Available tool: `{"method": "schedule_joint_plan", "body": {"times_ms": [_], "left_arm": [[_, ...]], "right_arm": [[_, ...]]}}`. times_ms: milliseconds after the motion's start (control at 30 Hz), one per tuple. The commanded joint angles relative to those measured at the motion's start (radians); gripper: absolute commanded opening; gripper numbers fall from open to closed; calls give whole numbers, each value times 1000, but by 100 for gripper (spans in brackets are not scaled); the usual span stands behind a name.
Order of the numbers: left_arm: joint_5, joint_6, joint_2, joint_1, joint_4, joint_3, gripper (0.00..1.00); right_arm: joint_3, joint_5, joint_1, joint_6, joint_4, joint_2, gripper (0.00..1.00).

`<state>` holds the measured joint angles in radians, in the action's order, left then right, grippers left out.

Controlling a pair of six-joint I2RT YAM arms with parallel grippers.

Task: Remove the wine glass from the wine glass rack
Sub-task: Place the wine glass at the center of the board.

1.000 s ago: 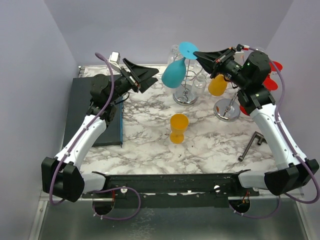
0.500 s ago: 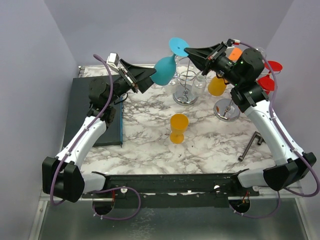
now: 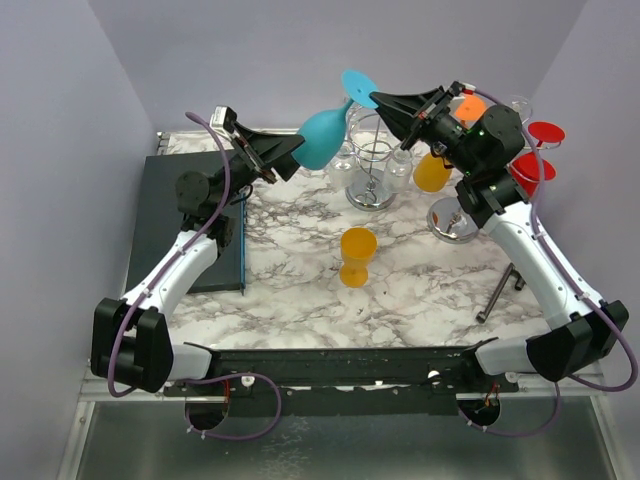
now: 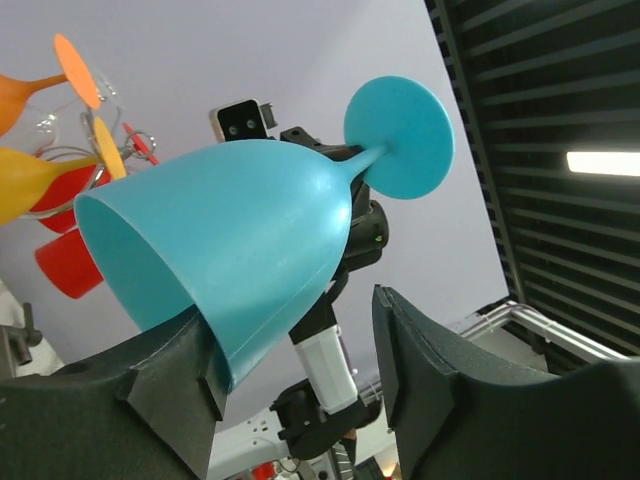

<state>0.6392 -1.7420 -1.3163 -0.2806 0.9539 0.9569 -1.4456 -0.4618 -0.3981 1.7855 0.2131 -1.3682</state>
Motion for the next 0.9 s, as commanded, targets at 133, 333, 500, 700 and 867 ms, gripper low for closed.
{"method": "schedule_joint_plan", "body": {"times_ms": [133,333,500,700,867], "left_arm": [[-33,-79,49,3,152,16,40],[-39,-33,83,4,116,29,4],[-30,89,130,6,-52,64,0],[-64,359,212,24,-553,203,0],[-196,637,234,24,-1092,411,0]], "right_arm": [[47,2,-4,20,71,-2,1],[47,24,-3,-57,-4,17,12],[20,89,-2,-209,-179,61,54],[-42,203,1,-398,-384,113,83],[-144,394,2,-603,-582,157,94]]}}
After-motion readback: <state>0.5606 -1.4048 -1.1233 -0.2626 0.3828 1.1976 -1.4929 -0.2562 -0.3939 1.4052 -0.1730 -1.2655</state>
